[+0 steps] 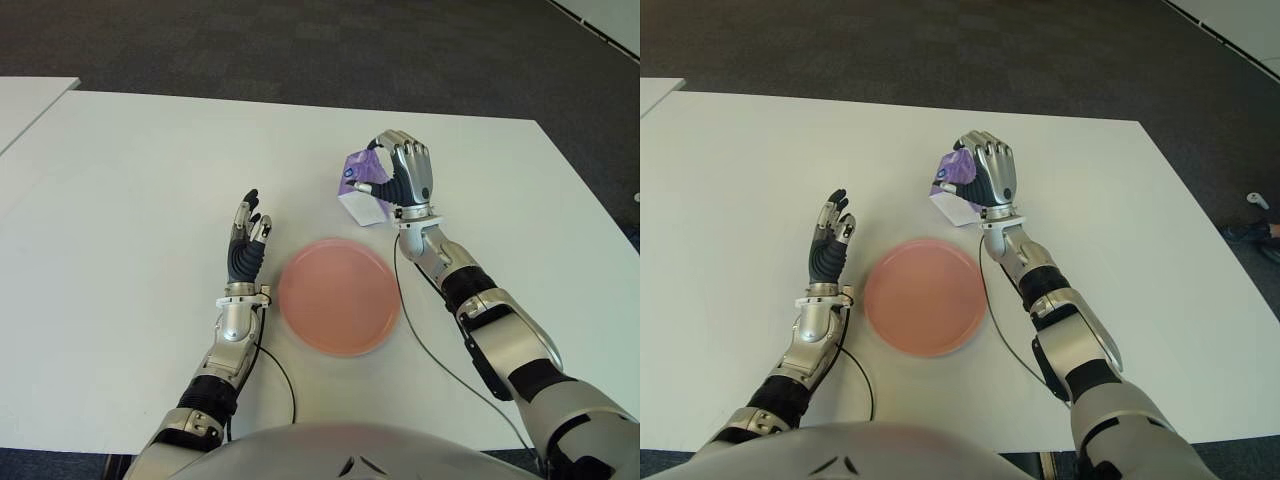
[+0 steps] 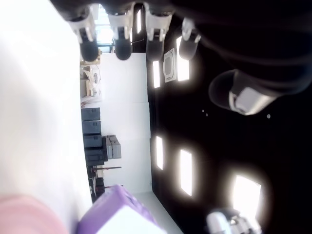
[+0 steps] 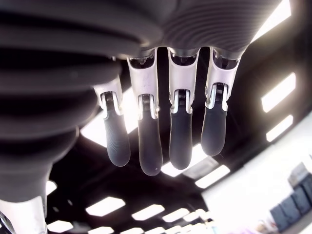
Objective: Put the tissue paper into the plate.
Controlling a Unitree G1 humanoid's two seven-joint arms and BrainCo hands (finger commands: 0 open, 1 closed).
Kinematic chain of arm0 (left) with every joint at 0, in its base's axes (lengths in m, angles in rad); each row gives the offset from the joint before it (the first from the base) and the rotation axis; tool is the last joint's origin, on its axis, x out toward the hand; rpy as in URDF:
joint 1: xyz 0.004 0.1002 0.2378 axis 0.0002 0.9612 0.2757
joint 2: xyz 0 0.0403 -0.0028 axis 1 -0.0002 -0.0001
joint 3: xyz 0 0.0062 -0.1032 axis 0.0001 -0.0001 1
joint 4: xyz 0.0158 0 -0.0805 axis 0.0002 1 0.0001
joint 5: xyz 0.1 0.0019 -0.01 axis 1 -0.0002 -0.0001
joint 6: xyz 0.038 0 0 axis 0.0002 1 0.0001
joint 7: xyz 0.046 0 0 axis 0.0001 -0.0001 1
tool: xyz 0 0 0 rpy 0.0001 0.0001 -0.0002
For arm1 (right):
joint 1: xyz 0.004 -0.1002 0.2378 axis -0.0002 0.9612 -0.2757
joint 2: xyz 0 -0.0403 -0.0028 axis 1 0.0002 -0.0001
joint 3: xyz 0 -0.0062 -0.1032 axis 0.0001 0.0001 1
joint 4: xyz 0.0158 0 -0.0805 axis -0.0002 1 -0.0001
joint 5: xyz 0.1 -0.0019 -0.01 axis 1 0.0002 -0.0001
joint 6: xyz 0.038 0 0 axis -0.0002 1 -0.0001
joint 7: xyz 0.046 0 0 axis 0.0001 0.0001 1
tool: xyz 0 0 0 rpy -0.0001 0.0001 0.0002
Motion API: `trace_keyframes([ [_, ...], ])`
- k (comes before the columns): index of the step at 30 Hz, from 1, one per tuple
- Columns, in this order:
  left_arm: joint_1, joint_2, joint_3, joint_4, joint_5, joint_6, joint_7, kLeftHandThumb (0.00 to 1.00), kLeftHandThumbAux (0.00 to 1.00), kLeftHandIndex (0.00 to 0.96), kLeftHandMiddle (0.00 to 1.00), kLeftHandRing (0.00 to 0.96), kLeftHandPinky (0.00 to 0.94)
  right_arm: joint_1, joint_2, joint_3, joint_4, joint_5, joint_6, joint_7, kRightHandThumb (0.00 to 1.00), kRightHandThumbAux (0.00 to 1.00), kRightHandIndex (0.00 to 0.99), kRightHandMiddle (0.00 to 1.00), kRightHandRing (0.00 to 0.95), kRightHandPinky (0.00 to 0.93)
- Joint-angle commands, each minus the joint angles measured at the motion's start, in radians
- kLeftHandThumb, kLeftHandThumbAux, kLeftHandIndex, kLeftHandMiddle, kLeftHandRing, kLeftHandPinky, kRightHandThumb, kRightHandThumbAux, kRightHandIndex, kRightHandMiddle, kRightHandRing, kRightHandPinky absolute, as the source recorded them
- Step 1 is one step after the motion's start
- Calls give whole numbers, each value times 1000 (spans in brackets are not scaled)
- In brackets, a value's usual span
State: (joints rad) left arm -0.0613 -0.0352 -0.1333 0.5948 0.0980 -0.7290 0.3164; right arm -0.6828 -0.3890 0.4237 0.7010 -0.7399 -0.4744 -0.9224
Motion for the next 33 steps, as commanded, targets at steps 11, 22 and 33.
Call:
trace_keyframes([
  [11,165,69,6,199,48,25,-37,0,354,0,0,0,0,13,-1,-122,-252,54,-31,164,745,708,439,931,904,886],
  [22,157,62,10,208,61,23,-15,0,364,0,0,0,0,45,12,-154,-318,186,-111,352,749,707,441,882,868,851],
  [33,164,59,11,199,46,24,-36,0,349,0,0,0,0,147,39,-147,-409,183,-110,427,749,709,440,884,873,864],
])
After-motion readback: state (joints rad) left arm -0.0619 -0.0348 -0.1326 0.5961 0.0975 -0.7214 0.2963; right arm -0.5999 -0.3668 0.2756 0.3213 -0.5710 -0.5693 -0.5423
